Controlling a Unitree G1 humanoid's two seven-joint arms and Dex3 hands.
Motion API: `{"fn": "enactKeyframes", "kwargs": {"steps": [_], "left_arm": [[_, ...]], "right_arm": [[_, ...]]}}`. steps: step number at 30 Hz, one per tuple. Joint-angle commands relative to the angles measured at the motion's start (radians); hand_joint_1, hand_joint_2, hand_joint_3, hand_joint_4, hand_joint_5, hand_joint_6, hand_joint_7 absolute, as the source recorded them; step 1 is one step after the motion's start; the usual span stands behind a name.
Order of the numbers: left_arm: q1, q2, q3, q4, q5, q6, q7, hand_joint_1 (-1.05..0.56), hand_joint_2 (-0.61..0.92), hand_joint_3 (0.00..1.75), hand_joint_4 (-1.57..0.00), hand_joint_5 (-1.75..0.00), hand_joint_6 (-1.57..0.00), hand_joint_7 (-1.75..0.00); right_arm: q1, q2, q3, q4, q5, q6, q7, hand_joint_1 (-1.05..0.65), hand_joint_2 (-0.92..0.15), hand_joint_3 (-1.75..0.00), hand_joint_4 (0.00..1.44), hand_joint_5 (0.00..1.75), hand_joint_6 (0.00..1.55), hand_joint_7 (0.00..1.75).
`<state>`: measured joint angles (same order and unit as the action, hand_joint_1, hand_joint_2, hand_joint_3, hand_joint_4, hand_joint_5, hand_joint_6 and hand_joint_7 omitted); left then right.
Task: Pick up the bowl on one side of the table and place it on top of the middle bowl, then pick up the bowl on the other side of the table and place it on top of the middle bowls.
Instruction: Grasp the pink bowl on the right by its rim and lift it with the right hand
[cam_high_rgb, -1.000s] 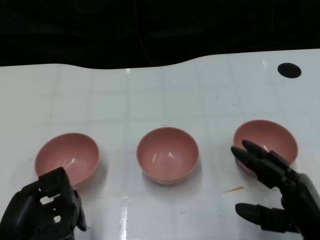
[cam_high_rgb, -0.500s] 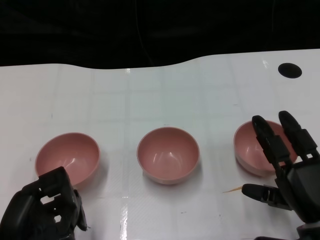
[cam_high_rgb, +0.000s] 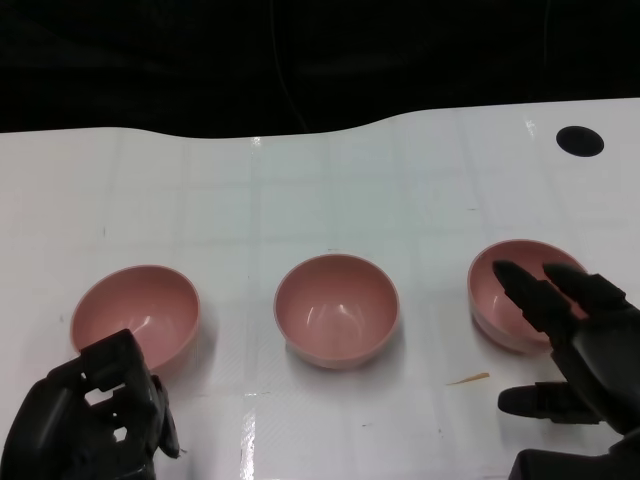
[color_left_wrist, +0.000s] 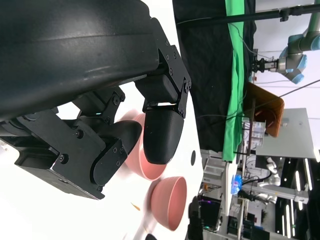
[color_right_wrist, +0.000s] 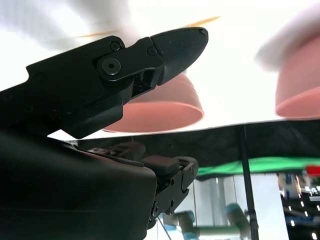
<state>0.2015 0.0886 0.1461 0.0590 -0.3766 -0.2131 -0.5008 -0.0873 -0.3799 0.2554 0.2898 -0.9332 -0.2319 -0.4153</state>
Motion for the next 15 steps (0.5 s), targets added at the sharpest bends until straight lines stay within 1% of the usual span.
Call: {"fn": "enactKeyframes", "kwargs": {"steps": [1,6,9,15], "left_arm": [[0.003,0.005,0.002,-0.018,0.005,0.012,0.02,0.01,0.45,1.38,-0.9,-1.75,-0.78,-1.72],[-0.004,0.003,0.002,-0.016,0.01,0.01,0.021,0.0,0.46,1.37,-0.89,-1.75,-0.78,-1.73],[-0.005,0.003,0.002,-0.017,0.012,0.011,0.022,0.0,0.46,1.37,-0.89,-1.75,-0.77,-1.73],[0.001,0.002,0.001,-0.015,0.02,0.003,0.023,-0.01,0.47,1.36,-0.88,-1.75,-0.77,-1.73]], "right_arm": [[-0.031,-0.036,0.014,0.011,0.008,0.019,0.039,-0.96,-0.92,-0.07,0.48,0.13,0.35,0.06],[-0.08,-0.043,0.04,0.069,0.022,0.021,0.064,-0.95,-0.92,-0.08,0.5,0.11,0.39,0.06],[-0.09,-0.045,0.046,0.081,0.028,0.02,0.065,-0.94,-0.92,-0.08,0.5,0.1,0.39,0.06],[-0.177,-0.051,0.077,0.182,0.041,-0.006,0.068,-0.94,-0.92,-0.1,0.54,0.1,0.41,0.05]]}}
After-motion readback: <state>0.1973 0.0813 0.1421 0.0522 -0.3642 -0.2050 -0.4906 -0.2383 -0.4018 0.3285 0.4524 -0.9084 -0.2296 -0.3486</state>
